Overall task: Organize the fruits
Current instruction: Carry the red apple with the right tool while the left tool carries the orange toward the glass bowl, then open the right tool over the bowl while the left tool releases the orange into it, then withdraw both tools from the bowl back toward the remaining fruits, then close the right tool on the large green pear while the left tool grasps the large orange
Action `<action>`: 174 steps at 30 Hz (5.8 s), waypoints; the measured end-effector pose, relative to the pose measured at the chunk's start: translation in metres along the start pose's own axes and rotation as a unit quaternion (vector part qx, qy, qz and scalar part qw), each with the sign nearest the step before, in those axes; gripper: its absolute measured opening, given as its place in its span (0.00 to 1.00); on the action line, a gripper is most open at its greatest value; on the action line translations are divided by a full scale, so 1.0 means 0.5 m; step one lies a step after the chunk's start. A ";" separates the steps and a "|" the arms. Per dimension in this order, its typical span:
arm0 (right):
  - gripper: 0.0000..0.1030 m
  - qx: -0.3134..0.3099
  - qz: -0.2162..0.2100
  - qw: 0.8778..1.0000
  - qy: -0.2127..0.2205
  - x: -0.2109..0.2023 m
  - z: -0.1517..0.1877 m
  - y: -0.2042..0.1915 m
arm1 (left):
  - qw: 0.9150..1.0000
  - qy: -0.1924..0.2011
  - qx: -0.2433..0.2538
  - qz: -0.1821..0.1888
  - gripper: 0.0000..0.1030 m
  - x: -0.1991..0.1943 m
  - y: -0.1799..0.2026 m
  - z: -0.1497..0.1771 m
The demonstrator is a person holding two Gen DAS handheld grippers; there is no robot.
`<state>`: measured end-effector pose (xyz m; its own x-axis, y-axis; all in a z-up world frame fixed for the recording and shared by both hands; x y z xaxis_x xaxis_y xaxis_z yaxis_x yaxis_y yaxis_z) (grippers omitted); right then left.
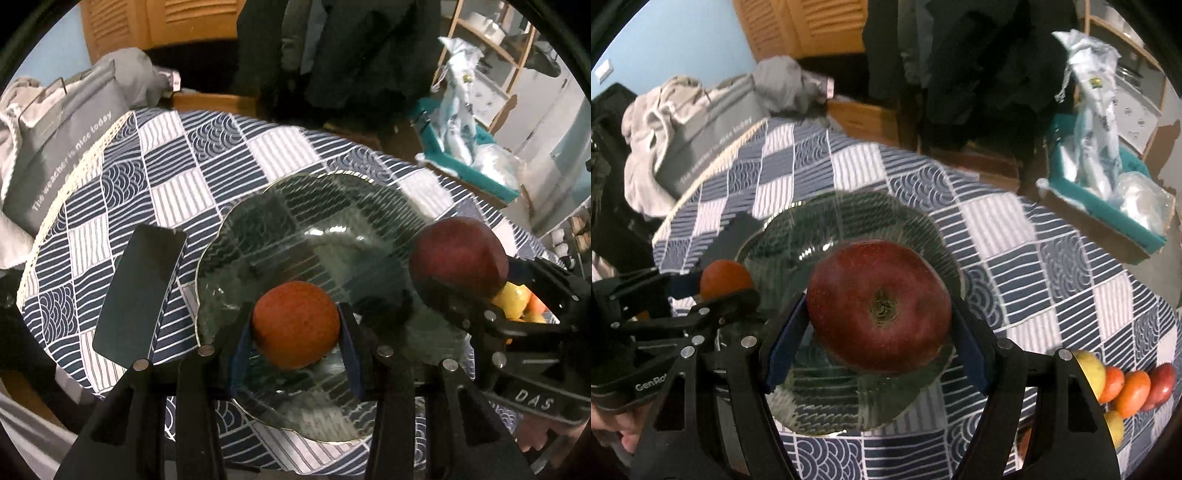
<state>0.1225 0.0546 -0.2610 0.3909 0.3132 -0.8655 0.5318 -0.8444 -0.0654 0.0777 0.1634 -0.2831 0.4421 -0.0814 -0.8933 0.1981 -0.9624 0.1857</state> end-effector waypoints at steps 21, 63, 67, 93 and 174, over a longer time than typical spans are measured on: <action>0.73 -0.021 0.007 0.998 -0.065 0.092 0.052 -0.013 | 0.998 -0.064 -0.013 -0.016 0.44 0.066 -0.036 0.048; 0.79 0.049 0.044 0.998 0.026 -0.088 0.003 0.104 | 0.999 -0.010 0.049 0.019 0.71 -0.041 0.104 0.007; 0.80 0.054 0.062 0.996 0.038 -0.127 0.009 0.131 | 0.997 -0.005 0.064 0.031 0.72 -0.058 0.144 0.004; 0.85 0.122 0.136 0.977 0.113 -0.365 0.105 0.308 | 0.987 0.047 0.129 0.085 0.79 -0.171 0.355 0.002; 0.85 0.256 0.171 0.951 -0.015 -0.244 0.388 0.570 | 0.954 -0.121 0.221 0.161 0.67 0.171 0.647 0.197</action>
<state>0.0806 -0.3084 -0.2703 0.4505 -0.0243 -0.8924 -0.0608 -0.9981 -0.0035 0.0933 -0.1806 -0.3398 0.1919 -0.3976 -0.8973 -0.3261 -0.8882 0.3238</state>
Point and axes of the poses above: each gripper's, at about its wrist camera, not at the fingertips, and x roughly the way its jaws point, y to its right, z to its underside, the point moved 9 cm from there along x, roughly the way its jaws point, and after that the axes turned 5 degrees about z, right-handed, at the moved point
